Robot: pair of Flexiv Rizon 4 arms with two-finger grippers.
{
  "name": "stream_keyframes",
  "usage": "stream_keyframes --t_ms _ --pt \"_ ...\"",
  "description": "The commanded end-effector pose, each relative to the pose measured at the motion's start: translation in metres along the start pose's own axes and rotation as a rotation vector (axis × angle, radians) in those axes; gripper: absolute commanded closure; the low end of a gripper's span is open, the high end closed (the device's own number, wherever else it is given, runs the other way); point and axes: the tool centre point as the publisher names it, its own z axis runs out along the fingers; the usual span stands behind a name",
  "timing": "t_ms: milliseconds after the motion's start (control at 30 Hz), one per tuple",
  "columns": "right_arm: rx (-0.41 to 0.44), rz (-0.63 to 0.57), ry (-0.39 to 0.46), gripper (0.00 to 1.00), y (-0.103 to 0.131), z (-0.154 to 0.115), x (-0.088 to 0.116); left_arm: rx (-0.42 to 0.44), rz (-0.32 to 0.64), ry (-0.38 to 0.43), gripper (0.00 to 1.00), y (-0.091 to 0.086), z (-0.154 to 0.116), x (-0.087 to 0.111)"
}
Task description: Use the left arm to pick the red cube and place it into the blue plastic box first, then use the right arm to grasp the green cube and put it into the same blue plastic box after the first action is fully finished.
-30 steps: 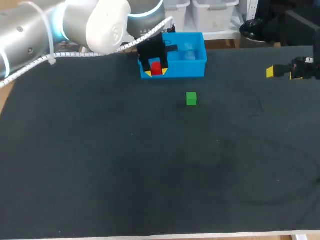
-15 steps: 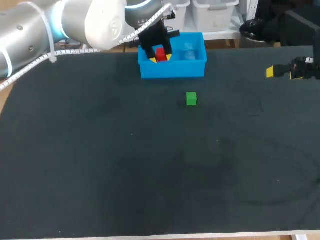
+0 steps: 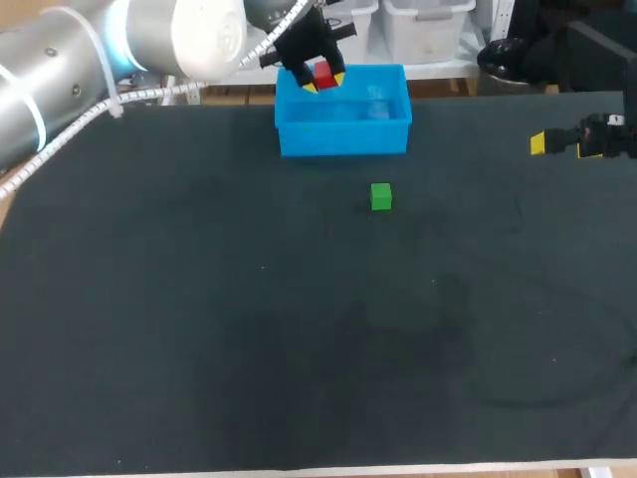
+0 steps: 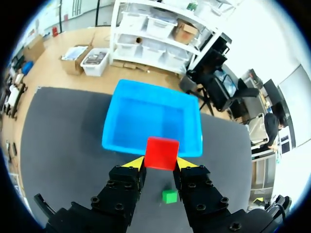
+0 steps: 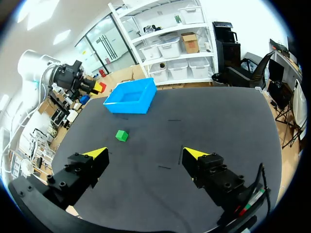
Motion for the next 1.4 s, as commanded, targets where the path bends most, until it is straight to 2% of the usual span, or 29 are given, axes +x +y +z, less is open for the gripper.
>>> stream_keyframes --t_ms 33,367,767,1000,1267,1300,1333,1367,1400 --pt "0.001 0.0 0.0 0.0 0.0 0.0 0.0 0.013 -0.004 0.009 1.0 -0.005 0.011 -0.02" --pt "0.001 0.0 0.0 0.0 0.0 0.0 0.0 0.044 -0.054 0.02 1.0 -0.002 0.026 -0.039" --pt "0.001 0.0 0.0 0.0 0.0 0.0 0.0 0.024 -0.088 0.031 1.0 0.007 0.056 -0.055" --pt "0.001 0.0 0.0 0.0 0.0 0.0 0.0 0.003 -0.108 0.056 1.0 0.012 0.076 -0.056" --pt "0.001 0.0 0.0 0.0 0.0 0.0 0.0 -0.006 -0.117 0.066 1.0 0.012 0.082 -0.056" --pt "0.001 0.0 0.0 0.0 0.0 0.0 0.0 -0.012 -0.12 0.064 0.84 0.012 0.082 -0.056" --pt "0.001 0.0 0.0 0.0 0.0 0.0 0.0 -0.02 -0.125 0.063 0.18 0.013 0.082 -0.057" --pt "0.001 0.0 0.0 0.0 0.0 0.0 0.0 -0.02 -0.126 0.063 0.0 0.013 0.082 -0.057" --pt "0.001 0.0 0.0 0.0 0.0 0.0 0.0 -0.02 -0.126 0.062 0.0 0.013 0.082 -0.057"
